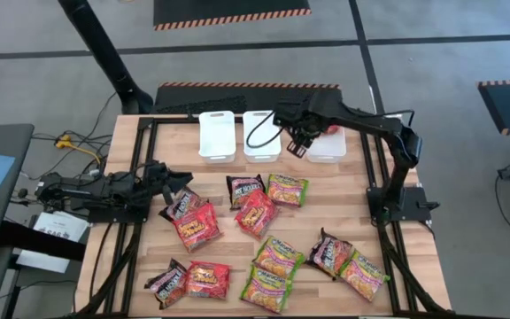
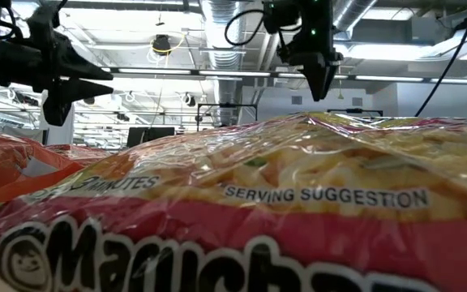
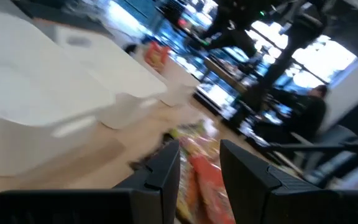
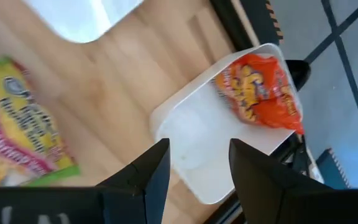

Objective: Sort Maruchan noodles
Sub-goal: Put the black noodle pack into the middle white bin

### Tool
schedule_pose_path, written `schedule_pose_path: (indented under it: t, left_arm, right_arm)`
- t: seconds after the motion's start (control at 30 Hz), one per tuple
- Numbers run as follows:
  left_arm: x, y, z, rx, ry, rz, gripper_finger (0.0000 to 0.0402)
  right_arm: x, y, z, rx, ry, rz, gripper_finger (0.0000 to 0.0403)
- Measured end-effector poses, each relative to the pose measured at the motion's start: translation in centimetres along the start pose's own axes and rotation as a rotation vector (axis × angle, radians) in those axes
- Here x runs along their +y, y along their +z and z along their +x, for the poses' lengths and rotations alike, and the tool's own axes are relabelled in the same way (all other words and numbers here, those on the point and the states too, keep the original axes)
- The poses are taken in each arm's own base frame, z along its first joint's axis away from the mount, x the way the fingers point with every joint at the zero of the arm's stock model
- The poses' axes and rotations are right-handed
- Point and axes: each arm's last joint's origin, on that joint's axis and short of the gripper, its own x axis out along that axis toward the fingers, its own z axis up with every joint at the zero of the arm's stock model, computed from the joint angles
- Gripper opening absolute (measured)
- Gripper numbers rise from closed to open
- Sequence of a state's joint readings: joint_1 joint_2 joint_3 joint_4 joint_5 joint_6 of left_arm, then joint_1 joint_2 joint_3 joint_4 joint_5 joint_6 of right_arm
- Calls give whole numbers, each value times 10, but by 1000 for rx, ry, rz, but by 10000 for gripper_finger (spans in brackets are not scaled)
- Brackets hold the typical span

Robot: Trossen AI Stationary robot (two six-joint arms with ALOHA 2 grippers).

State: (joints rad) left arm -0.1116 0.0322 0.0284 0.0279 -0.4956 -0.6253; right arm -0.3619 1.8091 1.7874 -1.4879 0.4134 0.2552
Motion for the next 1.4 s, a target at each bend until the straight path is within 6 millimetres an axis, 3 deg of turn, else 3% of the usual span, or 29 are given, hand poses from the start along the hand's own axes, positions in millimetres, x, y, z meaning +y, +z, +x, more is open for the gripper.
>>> schedule_pose_path:
  t: [0.27,0.47,0.73,1.0,1.17,1.4]
  left_arm:
    - [-6,3,0,16,-118,-52,108]
    - [-6,3,0,27,-132,-36,142]
    - [-15,8,-2,58,-303,-206,163]
    - [-37,43,-13,73,-426,-236,150]
    - [-47,65,-24,222,-380,-204,149]
    - [-63,84,-35,576,-368,-278,149]
  right_arm:
    - [36,-14,-17,1,59,15,187]
    - [59,-24,-27,16,142,38,187]
    - [85,-38,-39,53,238,108,187]
    - [109,-52,-52,38,263,143,187]
    - [121,-62,-58,36,271,167,187]
    - [138,-70,-67,1,321,204,187]
